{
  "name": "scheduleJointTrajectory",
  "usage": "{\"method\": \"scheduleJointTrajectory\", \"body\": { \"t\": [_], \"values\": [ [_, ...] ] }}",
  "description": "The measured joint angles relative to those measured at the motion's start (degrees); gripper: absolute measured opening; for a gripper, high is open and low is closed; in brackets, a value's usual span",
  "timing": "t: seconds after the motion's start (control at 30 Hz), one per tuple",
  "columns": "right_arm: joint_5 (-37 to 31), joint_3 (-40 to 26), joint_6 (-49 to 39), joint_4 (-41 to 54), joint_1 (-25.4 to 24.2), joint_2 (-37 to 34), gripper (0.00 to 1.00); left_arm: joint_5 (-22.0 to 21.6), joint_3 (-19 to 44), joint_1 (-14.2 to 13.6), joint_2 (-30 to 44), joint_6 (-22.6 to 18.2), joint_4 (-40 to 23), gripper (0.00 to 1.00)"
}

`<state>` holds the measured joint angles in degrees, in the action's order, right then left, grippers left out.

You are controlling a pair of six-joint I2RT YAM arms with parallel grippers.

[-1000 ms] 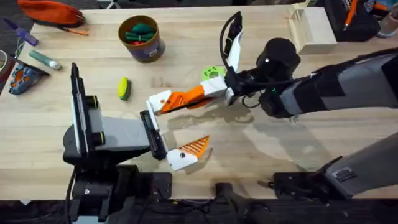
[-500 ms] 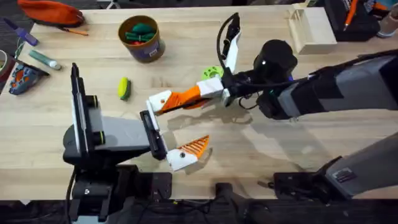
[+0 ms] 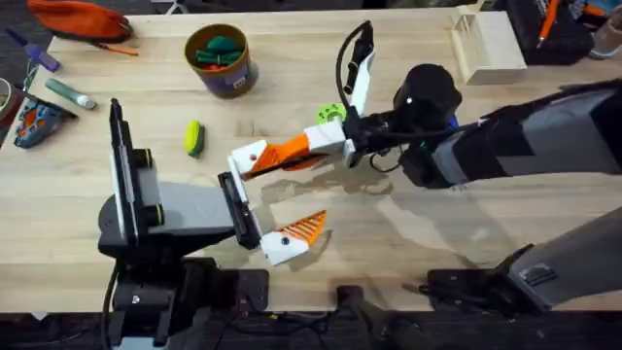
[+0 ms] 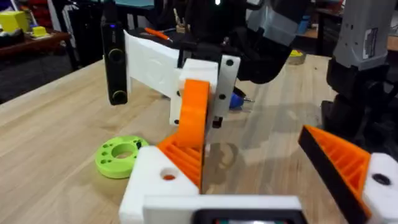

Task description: Pick up the gripper from the table and insert it into the empty holder that is missing its gripper. Then pick up a screw, insert it into the mounting hole, and use the screwdriver to tighten it. Finally, clean up the table by picking up the vegetable and placing it into the bucket.

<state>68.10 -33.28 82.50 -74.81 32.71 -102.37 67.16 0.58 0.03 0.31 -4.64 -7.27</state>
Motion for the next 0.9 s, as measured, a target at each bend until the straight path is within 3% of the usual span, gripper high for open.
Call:
{"method": "scheduleJointTrajectory", "body": {
  "t": [0.7, 0.9],
  "values": [
    [1.65, -1.92, 0.0, 0.76, -0.33, -0.04, 0.008, -0.61, 0.0, 0.0, 0.01, -0.22, 0.15, 0.987],
    [2.32, -3.14, -0.03, 5.23, -0.38, -0.04, 0.008, -0.79, 0.0, 0.0, -0.02, -0.41, 0.17, 0.987]
  ]
}}
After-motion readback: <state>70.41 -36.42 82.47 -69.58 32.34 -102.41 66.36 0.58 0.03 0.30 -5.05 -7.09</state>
